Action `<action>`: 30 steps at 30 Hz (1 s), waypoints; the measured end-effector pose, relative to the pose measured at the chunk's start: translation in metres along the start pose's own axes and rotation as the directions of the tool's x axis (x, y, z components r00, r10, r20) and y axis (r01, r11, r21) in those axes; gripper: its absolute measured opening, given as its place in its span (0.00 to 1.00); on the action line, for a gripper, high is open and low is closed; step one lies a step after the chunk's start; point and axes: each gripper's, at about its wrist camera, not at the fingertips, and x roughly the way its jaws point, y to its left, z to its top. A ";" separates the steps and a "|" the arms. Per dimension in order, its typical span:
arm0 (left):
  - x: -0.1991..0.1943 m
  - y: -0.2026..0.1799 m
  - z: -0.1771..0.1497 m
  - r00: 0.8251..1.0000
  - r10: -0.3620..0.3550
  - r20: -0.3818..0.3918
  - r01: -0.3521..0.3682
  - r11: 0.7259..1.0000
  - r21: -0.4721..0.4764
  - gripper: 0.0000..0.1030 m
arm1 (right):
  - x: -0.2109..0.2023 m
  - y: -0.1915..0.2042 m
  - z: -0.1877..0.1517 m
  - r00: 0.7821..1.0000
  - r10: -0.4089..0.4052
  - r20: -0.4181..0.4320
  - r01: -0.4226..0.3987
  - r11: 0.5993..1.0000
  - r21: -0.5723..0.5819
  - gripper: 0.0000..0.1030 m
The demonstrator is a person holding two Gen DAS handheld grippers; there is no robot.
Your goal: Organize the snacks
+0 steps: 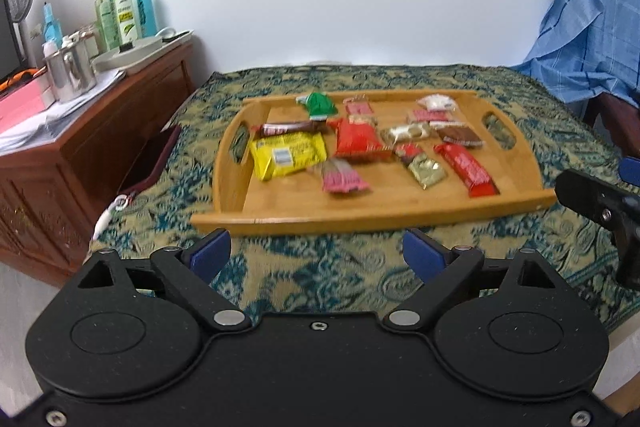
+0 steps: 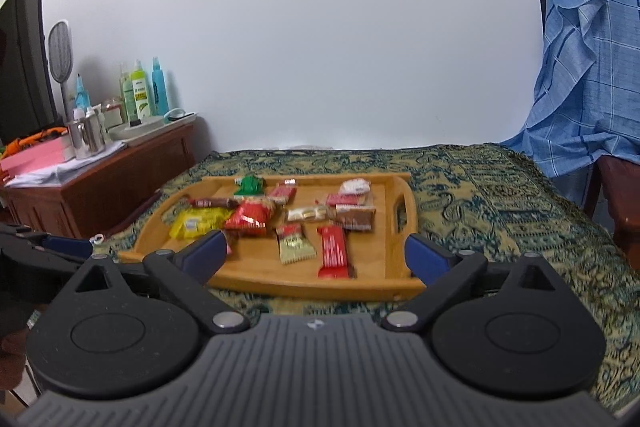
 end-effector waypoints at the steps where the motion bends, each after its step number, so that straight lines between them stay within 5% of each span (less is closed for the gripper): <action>1: 0.001 0.000 -0.003 1.000 0.005 -0.001 -0.005 1.000 -0.003 0.90 | 0.000 0.001 -0.006 1.000 -0.007 0.004 0.007 1.000 -0.004 0.98; 12: 0.034 0.006 -0.040 0.999 0.029 -0.035 -0.030 0.999 -0.037 0.91 | 0.018 -0.001 -0.062 0.997 -0.072 -0.026 0.071 0.997 -0.031 0.99; 30: 0.065 0.012 -0.061 1.000 -0.006 -0.018 0.005 0.998 -0.067 0.94 | 0.048 -0.004 -0.082 0.984 -0.168 -0.058 0.163 0.984 -0.076 1.00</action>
